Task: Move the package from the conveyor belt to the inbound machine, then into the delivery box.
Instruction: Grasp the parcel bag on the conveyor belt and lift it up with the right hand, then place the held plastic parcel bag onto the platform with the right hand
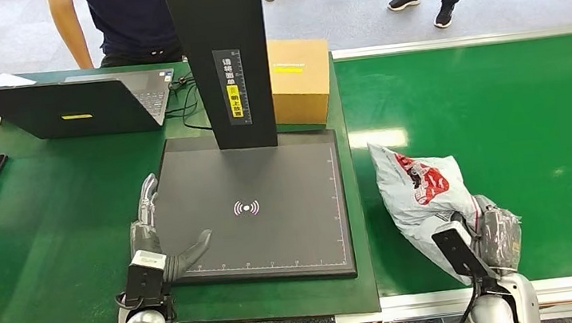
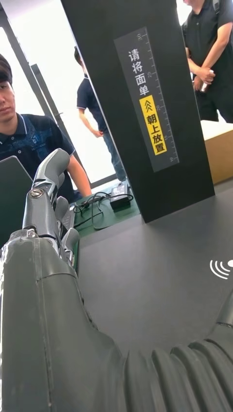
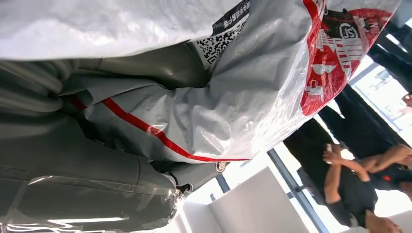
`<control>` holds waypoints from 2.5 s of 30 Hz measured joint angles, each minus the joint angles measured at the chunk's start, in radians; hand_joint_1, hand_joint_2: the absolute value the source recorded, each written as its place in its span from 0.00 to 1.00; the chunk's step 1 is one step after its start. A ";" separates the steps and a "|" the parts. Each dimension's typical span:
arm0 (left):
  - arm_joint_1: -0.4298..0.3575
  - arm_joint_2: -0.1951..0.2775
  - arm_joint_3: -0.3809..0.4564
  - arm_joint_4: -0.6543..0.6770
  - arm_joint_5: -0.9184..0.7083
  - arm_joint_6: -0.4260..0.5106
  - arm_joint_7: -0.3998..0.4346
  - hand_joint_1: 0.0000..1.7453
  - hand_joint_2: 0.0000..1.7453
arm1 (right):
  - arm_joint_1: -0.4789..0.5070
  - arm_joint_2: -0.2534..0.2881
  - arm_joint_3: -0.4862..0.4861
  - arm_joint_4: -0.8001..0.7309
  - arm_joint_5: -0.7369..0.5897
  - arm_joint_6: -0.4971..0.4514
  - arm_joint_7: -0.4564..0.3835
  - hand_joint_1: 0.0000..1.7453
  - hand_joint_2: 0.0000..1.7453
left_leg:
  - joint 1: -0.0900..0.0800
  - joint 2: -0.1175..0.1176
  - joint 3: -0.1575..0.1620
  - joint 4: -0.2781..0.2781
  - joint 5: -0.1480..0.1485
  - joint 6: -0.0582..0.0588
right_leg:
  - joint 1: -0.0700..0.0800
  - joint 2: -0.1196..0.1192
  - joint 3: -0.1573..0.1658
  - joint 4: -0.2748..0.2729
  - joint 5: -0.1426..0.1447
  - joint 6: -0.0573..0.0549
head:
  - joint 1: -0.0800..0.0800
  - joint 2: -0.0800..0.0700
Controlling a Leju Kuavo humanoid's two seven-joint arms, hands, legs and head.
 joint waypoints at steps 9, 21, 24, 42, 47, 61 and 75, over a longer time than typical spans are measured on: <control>0.000 -0.001 0.001 0.001 0.016 0.001 -0.017 0.00 1.00 | 0.037 0.012 0.102 -0.130 0.038 -0.072 0.000 1.00 1.00 | 0.000 0.000 0.000 0.000 0.000 0.000 | 0.000 0.000 0.000 0.000 0.000 0.000 | 0.000 0.000; 0.000 -0.002 0.001 0.002 0.016 0.001 -0.019 0.00 1.00 | 0.048 0.015 0.145 -0.179 0.042 -0.078 0.010 1.00 1.00 | 0.000 0.000 -0.001 0.000 0.000 0.000 | 0.000 0.000 -0.001 0.000 0.000 0.000 | 0.000 0.000; 0.000 -0.002 0.001 0.003 0.016 0.001 -0.019 0.00 1.00 | 0.049 0.016 0.146 -0.183 0.042 -0.078 0.010 1.00 1.00 | 0.000 0.000 -0.001 0.000 0.000 0.000 | 0.000 0.000 -0.001 0.000 0.000 0.000 | 0.000 0.000; -0.001 -0.017 0.009 0.003 0.018 0.008 -0.025 0.00 1.00 | -0.054 0.018 0.406 -0.180 0.114 -0.093 0.006 0.99 1.00 | 0.000 0.001 -0.001 0.000 0.001 -0.001 | 0.000 0.001 -0.001 0.002 0.001 -0.001 | 0.000 0.000; -0.017 -0.025 0.012 0.008 0.025 0.016 -0.030 0.00 1.00 | -0.189 0.038 0.594 -0.054 0.095 -0.073 0.008 0.99 1.00 | 0.000 0.001 -0.001 0.000 0.002 -0.002 | 0.000 0.001 -0.002 0.003 0.001 -0.001 | 0.000 0.000; -0.048 -0.025 0.012 0.046 0.040 0.036 -0.040 0.00 1.00 | -0.338 0.069 0.830 0.208 0.012 -0.047 -0.031 0.99 1.00 | 0.000 0.001 -0.003 0.000 0.002 -0.002 | 0.000 0.001 -0.004 0.003 0.001 -0.001 | 0.000 0.000; -0.069 -0.025 0.010 0.070 0.041 0.037 -0.039 0.00 1.00 | -0.353 0.070 0.855 0.378 0.129 0.006 0.116 0.00 1.00 | 0.000 0.001 -0.002 0.000 0.002 -0.002 | 0.000 0.001 -0.004 0.003 0.001 -0.001 | 0.000 0.000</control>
